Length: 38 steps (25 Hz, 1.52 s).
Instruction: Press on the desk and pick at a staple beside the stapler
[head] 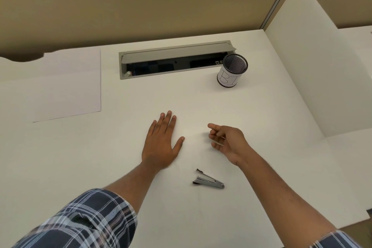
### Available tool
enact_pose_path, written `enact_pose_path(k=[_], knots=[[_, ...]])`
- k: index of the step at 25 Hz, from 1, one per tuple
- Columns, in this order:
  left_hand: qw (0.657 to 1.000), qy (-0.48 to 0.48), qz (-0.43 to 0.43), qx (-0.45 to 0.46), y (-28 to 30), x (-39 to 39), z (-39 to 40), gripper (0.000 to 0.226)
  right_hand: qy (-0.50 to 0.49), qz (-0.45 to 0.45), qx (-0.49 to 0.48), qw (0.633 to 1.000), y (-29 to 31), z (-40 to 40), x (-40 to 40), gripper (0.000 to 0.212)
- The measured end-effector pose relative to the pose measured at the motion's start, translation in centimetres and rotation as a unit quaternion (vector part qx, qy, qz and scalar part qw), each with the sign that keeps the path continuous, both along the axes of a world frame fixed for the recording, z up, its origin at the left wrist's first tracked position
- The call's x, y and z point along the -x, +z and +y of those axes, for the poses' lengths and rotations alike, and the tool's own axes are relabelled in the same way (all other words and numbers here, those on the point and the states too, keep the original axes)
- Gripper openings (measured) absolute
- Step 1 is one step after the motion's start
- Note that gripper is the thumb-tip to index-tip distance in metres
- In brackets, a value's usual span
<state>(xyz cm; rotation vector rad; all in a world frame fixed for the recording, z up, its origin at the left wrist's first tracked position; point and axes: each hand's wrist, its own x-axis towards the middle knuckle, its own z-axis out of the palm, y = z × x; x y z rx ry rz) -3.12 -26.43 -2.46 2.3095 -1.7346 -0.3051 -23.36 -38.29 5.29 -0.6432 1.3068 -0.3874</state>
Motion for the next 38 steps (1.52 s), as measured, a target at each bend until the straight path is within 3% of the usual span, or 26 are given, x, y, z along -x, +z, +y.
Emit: enact_pose_path(k=[3, 7, 15, 25, 28, 32, 34, 38], knots=[[1.000, 0.000, 0.000, 0.001, 0.0, 0.0, 0.0, 0.073, -0.054, -0.102, -0.111, 0.987, -0.1, 0.6, 0.3, 0.037], [1.000, 0.002, -0.002, 0.005, 0.0, 0.0, 0.0, 0.073, -0.086, -0.150, -0.148, 0.974, 0.0, 0.8, 0.3, 0.024], [1.000, 0.001, -0.001, 0.005, 0.0, 0.0, 0.1, 0.073, -0.134, -0.159, -0.126, 0.970, -0.2, 0.2, 0.1, 0.007], [1.000, 0.001, 0.002, 0.008, 0.1, 0.1, 0.1, 0.073, -0.146, -0.156, -0.029, 0.977, 2.0, -4.9, -1.6, 0.007], [1.000, 0.002, 0.002, 0.008, 0.0, 0.0, 0.1, 0.073, -0.138, -0.108, 0.063, 0.982, 3.3, -8.1, -2.6, 0.005], [1.000, 0.001, 0.008, 0.006, 0.1, 0.0, 0.0, 0.073, -0.139, 0.049, 0.221, 0.964, 4.9, -12.8, -3.8, 0.012], [1.000, 0.001, 0.005, 0.002, 0.0, 0.0, 0.0, 0.074, -0.120, 0.151, 0.303, 0.933, 5.3, -14.9, -4.2, 0.015], [1.000, 0.000, 0.006, 0.000, 0.0, -0.1, 0.0, 0.074, 0.014, 0.368, 0.417, 0.831, 5.9, -17.7, -4.5, 0.015]])
